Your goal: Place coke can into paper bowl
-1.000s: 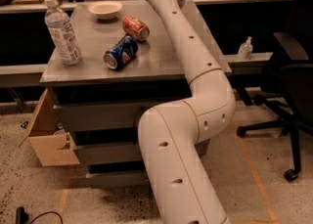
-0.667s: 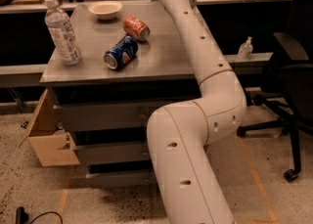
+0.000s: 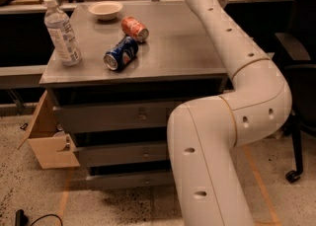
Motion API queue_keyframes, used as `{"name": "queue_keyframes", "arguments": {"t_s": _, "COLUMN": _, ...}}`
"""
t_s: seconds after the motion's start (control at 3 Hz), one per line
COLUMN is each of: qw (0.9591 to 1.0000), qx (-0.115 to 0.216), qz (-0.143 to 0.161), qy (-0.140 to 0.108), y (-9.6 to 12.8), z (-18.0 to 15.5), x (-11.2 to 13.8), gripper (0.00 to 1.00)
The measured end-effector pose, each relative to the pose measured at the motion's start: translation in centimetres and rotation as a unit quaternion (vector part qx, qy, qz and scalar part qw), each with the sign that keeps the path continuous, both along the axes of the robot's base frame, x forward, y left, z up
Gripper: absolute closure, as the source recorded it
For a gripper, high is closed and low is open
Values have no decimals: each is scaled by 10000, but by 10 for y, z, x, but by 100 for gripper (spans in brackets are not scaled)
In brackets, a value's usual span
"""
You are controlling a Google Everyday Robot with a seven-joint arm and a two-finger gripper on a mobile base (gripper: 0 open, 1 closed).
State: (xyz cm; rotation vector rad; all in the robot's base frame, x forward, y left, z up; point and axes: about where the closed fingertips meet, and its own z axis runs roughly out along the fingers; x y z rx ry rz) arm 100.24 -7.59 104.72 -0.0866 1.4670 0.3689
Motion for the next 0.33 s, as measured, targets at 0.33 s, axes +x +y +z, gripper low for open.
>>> {"name": "queue_keyframes", "arguments": {"t_s": 0.33, "qw": 9998, "qx": 85, "qz": 17, "qy": 197, "y": 5, "z": -22, "x": 5, "gripper": 0}}
